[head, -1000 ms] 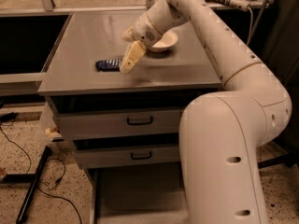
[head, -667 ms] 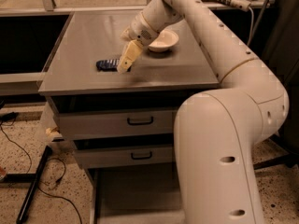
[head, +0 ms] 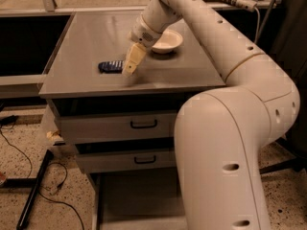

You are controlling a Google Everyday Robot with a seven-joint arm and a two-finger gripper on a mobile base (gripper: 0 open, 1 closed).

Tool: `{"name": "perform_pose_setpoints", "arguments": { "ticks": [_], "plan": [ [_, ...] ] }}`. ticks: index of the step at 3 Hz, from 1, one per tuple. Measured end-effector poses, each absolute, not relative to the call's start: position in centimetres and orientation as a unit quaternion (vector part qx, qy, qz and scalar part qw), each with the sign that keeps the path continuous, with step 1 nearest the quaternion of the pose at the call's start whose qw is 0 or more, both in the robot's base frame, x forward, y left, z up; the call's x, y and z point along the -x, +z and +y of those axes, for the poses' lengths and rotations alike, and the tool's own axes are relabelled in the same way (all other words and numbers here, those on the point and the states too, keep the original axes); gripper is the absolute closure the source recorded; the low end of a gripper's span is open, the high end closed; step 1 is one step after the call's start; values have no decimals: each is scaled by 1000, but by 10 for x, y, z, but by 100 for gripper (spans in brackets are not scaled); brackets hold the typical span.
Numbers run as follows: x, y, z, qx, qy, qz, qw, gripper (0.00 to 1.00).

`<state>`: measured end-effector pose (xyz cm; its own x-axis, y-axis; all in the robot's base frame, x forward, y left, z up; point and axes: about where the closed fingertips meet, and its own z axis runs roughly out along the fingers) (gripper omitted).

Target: Place rxbar blueberry into bottom drawer

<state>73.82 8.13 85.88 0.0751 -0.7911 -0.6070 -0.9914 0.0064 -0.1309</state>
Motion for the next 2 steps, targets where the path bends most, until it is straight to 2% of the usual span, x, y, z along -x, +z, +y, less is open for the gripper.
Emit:
{"name": "perform_pose_setpoints", "arguments": {
  "ticks": [1, 2],
  "plan": [
    [-745, 844, 73, 684, 155, 662, 263, 0],
    [-745, 844, 73, 684, 155, 662, 263, 0]
  ]
}}
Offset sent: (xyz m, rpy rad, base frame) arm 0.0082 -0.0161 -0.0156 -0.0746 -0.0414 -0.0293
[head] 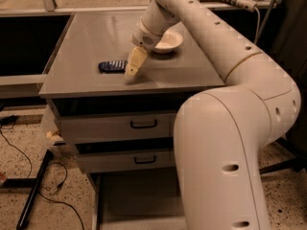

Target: Place rxbar blueberry into bottom drawer

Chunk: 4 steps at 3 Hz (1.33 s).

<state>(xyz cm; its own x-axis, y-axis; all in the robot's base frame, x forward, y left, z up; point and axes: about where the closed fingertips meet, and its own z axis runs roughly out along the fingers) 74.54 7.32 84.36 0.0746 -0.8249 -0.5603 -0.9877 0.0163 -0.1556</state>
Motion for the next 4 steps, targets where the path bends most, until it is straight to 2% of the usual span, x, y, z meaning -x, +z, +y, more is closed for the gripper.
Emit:
{"name": "perform_pose_setpoints", "arguments": {
  "ticks": [1, 4],
  "plan": [
    [-745, 844, 73, 684, 155, 662, 263, 19],
    [-745, 843, 73, 684, 155, 662, 263, 89]
  ]
}}
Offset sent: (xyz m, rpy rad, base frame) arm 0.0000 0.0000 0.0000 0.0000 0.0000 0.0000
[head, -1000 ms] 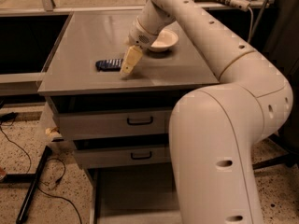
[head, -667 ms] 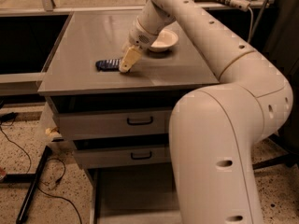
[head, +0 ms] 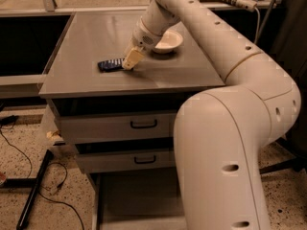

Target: Place rxbar blueberry into bottom drawer

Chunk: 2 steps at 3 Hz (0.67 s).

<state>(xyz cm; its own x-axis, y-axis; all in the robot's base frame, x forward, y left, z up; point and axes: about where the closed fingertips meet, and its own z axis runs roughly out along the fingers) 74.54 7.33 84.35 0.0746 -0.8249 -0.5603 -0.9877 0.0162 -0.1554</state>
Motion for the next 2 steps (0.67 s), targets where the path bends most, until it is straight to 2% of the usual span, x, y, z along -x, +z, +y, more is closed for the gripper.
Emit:
{"name": "perform_pose_setpoints", "arguments": {
  "ticks": [1, 2],
  "plan": [
    [-745, 843, 73, 684, 155, 662, 263, 100],
    [-745, 844, 73, 684, 155, 662, 263, 100]
  ]
}}
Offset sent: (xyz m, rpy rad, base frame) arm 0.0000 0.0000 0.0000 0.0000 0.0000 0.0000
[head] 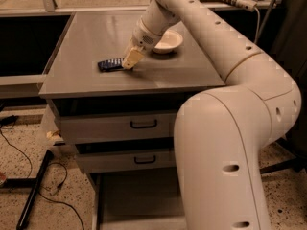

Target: Place rxbar blueberry into bottom drawer

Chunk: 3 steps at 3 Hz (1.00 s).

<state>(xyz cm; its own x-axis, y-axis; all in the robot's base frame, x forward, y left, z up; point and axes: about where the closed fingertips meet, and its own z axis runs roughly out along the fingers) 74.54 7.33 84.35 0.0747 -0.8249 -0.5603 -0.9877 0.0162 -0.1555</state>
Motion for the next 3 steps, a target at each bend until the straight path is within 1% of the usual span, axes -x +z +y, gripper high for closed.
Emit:
{"name": "perform_pose_setpoints", "arguments": {
  "ticks": [1, 2, 3],
  "plan": [
    [-735, 854, 61, 684, 149, 660, 273, 100],
    [-719, 879, 37, 678, 122, 659, 301, 100],
    [-713, 882, 35, 678, 119, 659, 303, 84]
  ]
}}
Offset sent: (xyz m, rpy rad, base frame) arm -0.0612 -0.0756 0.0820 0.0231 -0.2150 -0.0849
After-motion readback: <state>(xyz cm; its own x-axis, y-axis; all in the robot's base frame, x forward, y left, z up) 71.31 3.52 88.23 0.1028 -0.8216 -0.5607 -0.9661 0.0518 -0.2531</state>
